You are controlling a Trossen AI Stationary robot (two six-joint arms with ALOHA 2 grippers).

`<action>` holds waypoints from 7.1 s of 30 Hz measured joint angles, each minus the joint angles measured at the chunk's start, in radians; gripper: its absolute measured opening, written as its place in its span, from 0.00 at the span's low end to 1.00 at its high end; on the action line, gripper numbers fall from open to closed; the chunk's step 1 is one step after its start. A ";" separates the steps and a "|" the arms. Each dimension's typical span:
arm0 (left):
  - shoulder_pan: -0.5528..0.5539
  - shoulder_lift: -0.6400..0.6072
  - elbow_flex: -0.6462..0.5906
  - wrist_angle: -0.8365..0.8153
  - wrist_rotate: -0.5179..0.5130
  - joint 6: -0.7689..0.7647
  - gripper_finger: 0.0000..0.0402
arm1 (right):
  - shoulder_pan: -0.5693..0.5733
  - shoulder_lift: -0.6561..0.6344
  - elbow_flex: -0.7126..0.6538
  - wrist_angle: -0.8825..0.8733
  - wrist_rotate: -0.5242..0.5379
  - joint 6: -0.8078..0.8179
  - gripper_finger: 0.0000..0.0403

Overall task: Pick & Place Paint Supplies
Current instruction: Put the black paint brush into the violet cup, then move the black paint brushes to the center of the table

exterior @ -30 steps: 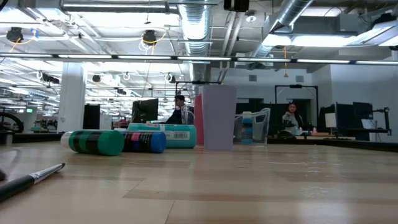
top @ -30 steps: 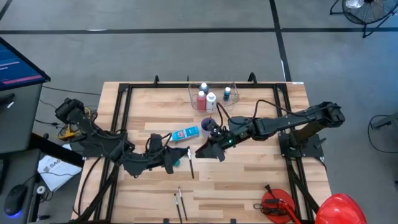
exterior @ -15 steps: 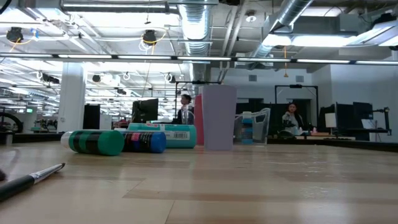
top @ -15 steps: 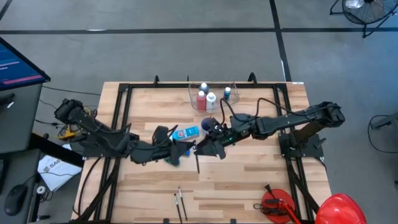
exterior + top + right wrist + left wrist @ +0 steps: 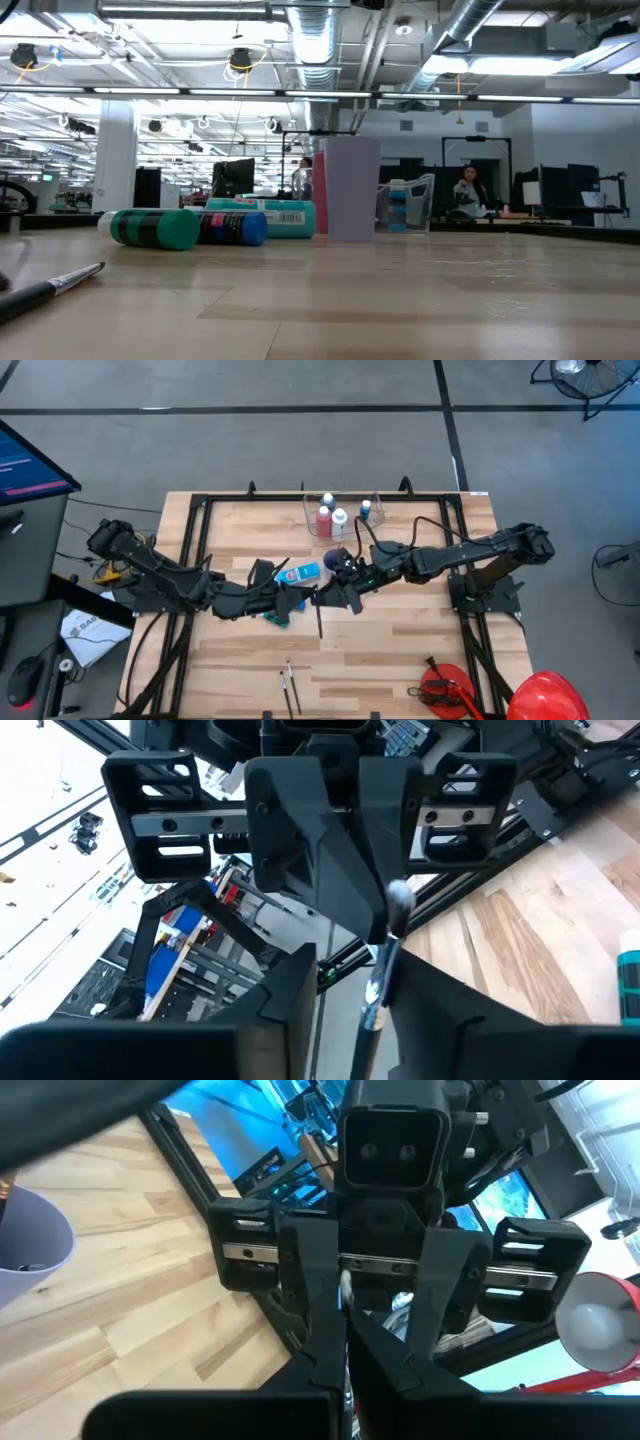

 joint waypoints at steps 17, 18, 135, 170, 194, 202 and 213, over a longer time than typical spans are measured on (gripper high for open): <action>-0.001 0.000 0.001 0.005 0.011 0.011 0.00 | 0.000 0.000 0.000 -0.017 -0.018 -0.017 0.02; -0.001 0.000 0.001 0.006 0.011 0.012 0.00 | 0.000 0.000 0.000 -0.017 -0.023 -0.017 0.01; 0.071 -0.138 -0.375 -0.010 0.124 0.127 0.45 | -0.014 -0.130 -0.308 -0.100 0.999 -0.539 0.00; 0.070 -0.138 -0.375 -0.022 0.174 0.153 0.45 | -0.012 -0.020 -0.308 -0.036 0.993 -0.478 0.12; 0.071 -0.138 -0.374 -0.027 0.172 0.153 0.45 | -0.005 -0.030 -0.072 -0.035 0.834 -0.623 0.12; 0.071 -0.138 -0.374 -0.026 0.173 0.153 0.45 | 0.052 -0.030 -0.027 -0.034 0.799 -0.531 0.12; 0.055 -0.138 -0.374 0.000 0.265 0.065 0.45 | 0.157 -0.030 -0.019 -0.034 0.617 -0.319 0.12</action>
